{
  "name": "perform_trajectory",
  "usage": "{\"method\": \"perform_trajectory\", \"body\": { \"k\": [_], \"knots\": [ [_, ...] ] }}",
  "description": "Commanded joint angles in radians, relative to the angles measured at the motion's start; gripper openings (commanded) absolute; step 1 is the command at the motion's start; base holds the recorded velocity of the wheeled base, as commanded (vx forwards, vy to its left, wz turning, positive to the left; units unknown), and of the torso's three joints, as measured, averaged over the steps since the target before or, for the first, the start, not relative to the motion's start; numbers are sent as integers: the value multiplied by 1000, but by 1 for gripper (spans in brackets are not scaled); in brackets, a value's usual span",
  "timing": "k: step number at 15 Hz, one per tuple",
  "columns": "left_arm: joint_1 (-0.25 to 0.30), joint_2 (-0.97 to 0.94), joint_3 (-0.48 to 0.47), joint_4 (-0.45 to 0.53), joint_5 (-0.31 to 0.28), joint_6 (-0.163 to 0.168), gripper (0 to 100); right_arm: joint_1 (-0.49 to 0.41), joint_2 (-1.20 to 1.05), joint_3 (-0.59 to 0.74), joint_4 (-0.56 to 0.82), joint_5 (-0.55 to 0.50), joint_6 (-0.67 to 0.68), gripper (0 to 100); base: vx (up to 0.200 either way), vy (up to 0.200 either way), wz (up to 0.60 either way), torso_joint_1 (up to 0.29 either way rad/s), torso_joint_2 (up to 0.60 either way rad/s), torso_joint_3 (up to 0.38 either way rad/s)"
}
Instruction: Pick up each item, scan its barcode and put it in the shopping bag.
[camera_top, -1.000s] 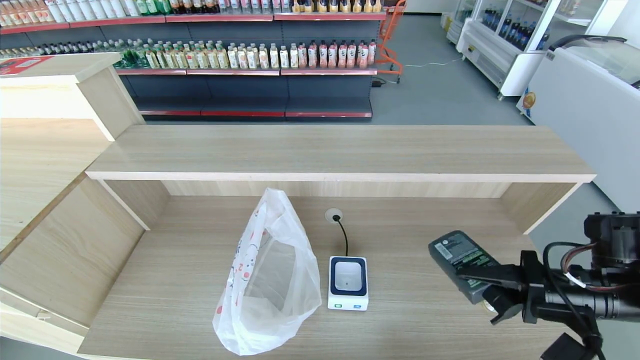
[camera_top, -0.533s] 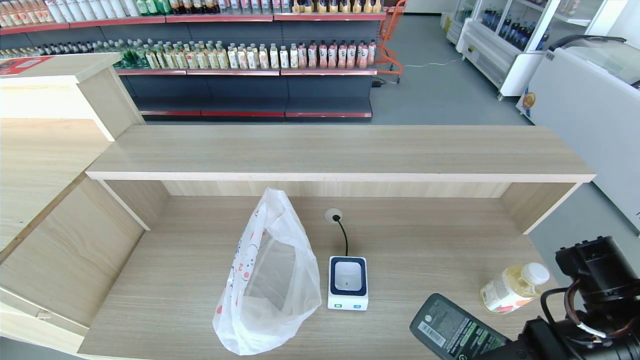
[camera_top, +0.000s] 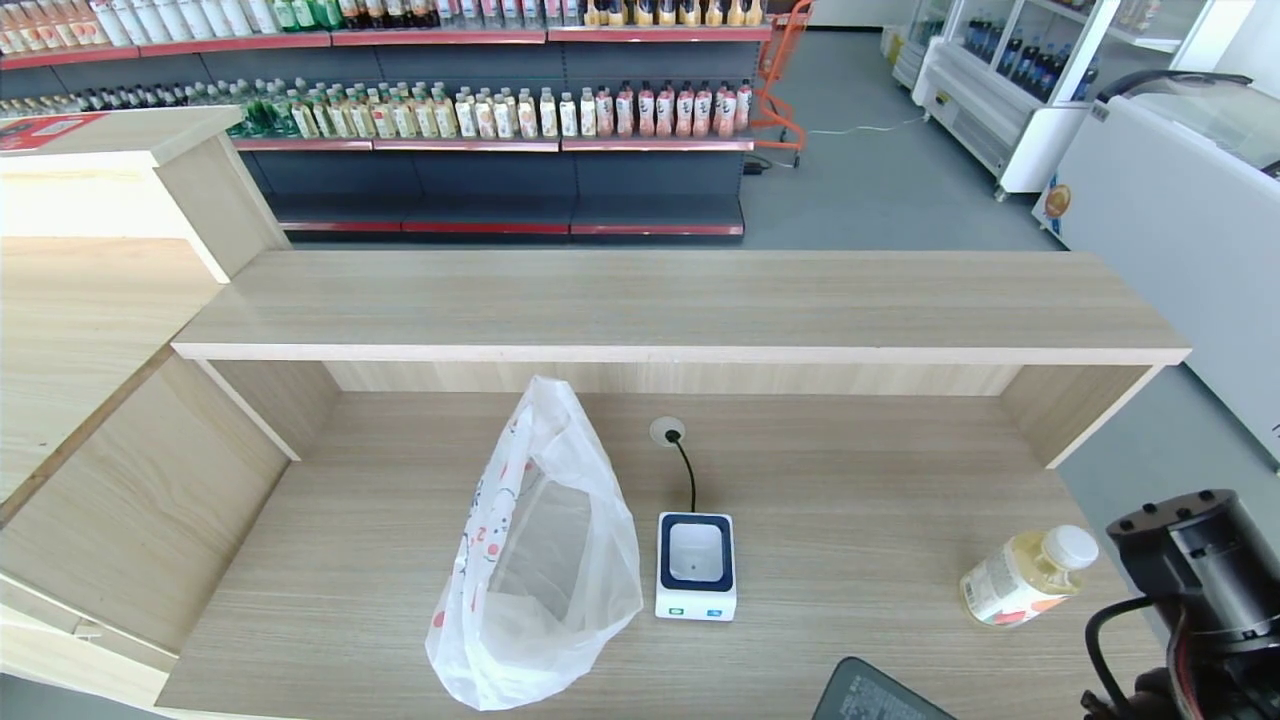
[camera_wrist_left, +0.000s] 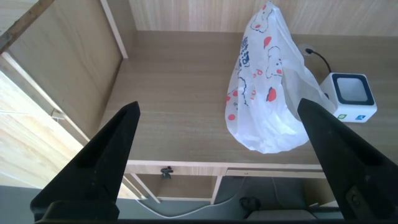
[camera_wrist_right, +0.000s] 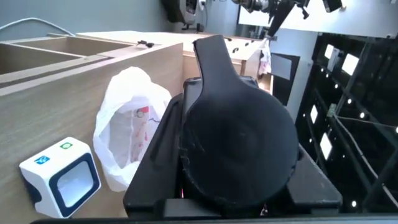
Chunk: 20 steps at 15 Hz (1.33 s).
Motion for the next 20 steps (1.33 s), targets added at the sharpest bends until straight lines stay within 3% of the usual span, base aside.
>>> {"method": "perform_trajectory", "body": {
  "k": [1, 4, 20],
  "knots": [
    [0, 0, 0, 0, 0, 0, 100, 3, -28, 3, -1, 0, -80, 0, 0, 0, 0, 0, 0, 0],
    [0, 0, 0, 0, 0, 0, 100, 37, -82, 5, -4, 19, -80, 0, 0, 0, 0, 0, 0, 0],
    [0, 0, 0, 0, 0, 0, 100, 34, -157, 31, 9, 17, -80, 0, 0, 0, 0, 0, 0, 0]
  ]
}}
